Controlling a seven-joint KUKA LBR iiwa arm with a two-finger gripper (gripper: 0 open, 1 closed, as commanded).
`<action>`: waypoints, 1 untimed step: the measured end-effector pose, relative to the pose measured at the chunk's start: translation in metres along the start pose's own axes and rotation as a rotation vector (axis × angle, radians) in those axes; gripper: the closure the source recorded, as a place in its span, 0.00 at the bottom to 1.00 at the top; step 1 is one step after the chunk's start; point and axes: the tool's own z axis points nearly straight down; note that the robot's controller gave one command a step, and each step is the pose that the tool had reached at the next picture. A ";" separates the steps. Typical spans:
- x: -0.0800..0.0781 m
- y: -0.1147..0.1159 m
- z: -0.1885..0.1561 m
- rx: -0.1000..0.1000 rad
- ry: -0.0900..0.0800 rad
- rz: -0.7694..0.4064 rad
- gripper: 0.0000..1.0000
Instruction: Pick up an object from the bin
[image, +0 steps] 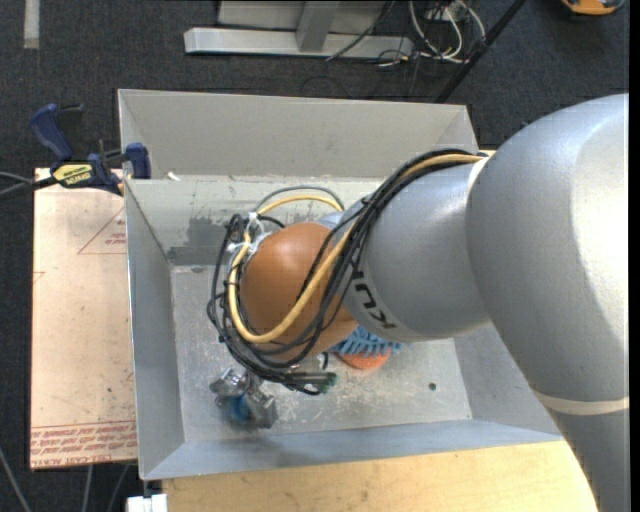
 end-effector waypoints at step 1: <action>0.000 0.000 -0.015 0.001 -0.001 0.000 1.00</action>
Offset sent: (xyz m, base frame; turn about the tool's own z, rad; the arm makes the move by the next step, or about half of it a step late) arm 0.0000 0.0001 0.0287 0.0000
